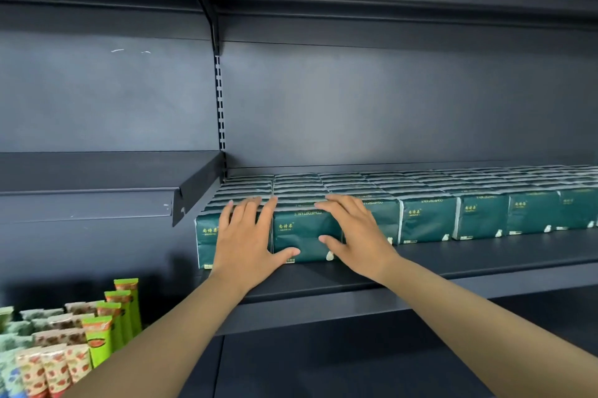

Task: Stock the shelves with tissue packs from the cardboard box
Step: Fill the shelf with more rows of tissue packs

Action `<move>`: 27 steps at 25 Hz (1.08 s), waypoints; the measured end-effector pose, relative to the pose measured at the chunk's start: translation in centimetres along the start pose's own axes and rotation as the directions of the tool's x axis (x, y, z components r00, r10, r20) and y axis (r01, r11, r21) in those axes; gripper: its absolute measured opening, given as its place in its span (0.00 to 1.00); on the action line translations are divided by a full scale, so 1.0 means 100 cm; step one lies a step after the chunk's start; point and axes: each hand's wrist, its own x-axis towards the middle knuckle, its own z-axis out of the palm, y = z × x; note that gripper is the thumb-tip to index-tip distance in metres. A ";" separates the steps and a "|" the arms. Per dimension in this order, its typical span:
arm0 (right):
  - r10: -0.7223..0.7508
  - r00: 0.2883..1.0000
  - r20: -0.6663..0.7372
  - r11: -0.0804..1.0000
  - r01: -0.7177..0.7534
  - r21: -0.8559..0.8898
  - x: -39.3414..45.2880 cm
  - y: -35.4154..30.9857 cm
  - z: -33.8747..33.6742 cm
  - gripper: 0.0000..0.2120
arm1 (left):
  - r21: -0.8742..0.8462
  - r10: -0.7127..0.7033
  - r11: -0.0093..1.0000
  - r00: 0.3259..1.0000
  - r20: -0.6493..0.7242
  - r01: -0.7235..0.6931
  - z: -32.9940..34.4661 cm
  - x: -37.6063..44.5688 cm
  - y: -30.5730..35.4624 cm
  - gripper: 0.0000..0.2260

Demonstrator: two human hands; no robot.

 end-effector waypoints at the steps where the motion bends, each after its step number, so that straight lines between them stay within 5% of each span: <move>1: 0.013 1.000 -0.012 1.000 -0.013 -0.004 -0.005 0.003 -0.006 0.25 | 0.006 0.014 1.000 1.000 -0.010 -0.014 -0.003 0.000 0.002 0.41; 8: 0.106 0.992 -0.068 0.987 -0.114 -0.112 -0.068 0.041 -0.070 0.25 | -0.061 0.072 0.996 0.997 0.021 -0.071 -0.028 -0.011 0.068 0.38; 19: 0.137 0.990 0.046 0.947 -0.117 -0.298 -0.247 0.174 -0.195 0.28 | -0.053 0.061 0.997 0.995 0.079 -0.057 -0.027 -0.077 0.294 0.38; 23: 0.158 0.977 0.140 0.961 -0.120 -0.250 -0.336 0.223 -0.190 0.28 | -0.103 0.034 0.995 0.973 0.227 -0.011 0.003 -0.145 0.373 0.39; 27: 0.202 0.910 0.361 0.966 -0.126 -0.225 -0.423 0.255 -0.160 0.29 | -0.113 0.032 0.993 0.884 0.467 0.024 0.033 -0.238 0.423 0.39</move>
